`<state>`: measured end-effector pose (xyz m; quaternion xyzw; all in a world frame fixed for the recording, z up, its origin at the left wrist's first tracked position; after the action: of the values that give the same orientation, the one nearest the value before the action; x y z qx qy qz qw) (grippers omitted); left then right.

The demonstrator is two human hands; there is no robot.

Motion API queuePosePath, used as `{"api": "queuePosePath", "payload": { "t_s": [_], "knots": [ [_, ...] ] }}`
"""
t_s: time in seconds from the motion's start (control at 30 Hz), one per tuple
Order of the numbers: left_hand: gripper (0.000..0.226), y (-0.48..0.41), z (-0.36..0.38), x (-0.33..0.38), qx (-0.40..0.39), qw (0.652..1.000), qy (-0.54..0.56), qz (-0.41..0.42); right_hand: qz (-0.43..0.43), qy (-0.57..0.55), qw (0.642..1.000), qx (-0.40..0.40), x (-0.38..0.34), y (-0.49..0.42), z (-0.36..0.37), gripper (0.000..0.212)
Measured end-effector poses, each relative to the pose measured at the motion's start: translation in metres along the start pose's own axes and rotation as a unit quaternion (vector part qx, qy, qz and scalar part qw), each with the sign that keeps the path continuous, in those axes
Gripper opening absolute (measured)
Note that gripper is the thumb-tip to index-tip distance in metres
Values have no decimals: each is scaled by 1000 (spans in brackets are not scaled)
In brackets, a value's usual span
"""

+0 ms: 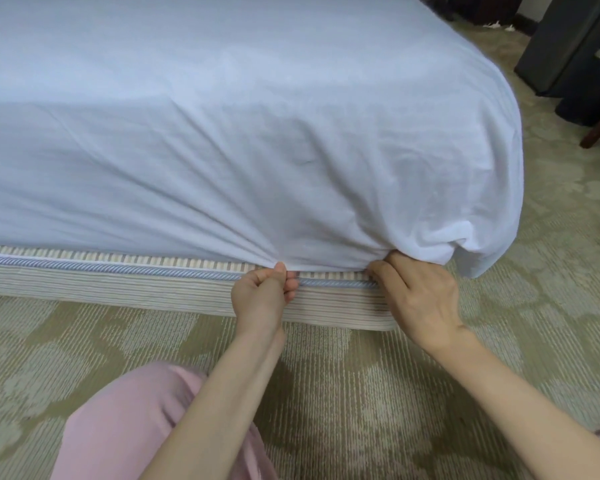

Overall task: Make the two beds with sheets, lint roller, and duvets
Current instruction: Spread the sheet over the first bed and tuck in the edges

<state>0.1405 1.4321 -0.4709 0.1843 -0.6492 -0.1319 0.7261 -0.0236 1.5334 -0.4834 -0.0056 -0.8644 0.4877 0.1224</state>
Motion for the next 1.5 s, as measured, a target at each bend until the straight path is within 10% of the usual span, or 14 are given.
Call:
{"api": "queuePosePath", "payload": {
  "t_s": [0.23,0.33,0.37,0.43,0.5,0.53,0.67,0.77,0.9,0.97,1.1,1.2,1.33,1.5],
  "knots": [
    [17,-9,-3,-1,17,994,-83,62,61,-51,991,-106,-17,6,-5,5],
    [12,-13,-4,3,0,996,-80,37,261,-149,928,-220,-33,5,-11,18],
    [11,-13,-4,5,-8,997,-72,25,383,-225,864,-236,-36,1,-14,21],
    [10,-12,-3,9,-23,998,-52,0,644,-415,615,-185,-33,-10,-16,19],
    [13,-11,-2,13,-31,998,-42,-20,768,-531,341,-112,-22,-17,-15,16],
    [12,-10,-2,16,-39,998,-38,-30,781,-555,272,-85,-14,-18,-14,16],
    [8,-10,-3,30,-108,985,66,-121,762,-629,153,-15,8,-19,-8,93],
    [10,-9,-7,34,-102,950,202,-215,751,-649,124,2,14,-14,1,108],
    [6,-4,-4,31,-96,919,288,-253,749,-637,168,-71,18,-14,-5,90],
    [6,-1,-2,29,-93,912,307,-255,749,-585,257,-173,25,-20,-18,45],
    [10,9,5,23,-91,919,308,-229,627,-281,630,-362,49,-16,-50,28],
    [26,30,10,17,-75,953,221,-193,478,26,841,-253,58,-9,-68,44],
    [18,83,20,4,-218,970,33,-106,376,62,914,-141,65,-9,-63,39],
    [18,109,43,2,-350,904,-97,227,316,51,917,-239,70,-12,-72,8]
  ]
}}
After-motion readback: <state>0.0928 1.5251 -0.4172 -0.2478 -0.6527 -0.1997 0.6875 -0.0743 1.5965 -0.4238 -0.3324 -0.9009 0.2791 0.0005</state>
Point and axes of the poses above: each hand's wrist, its own y-axis away from the middle knuckle, its own z-axis out of the palm, x = y × z, the point moved 1 cm from there along -y, towards the middle knuckle, and after that the axes turned 8 degrees about x, right-handed, at the moved point
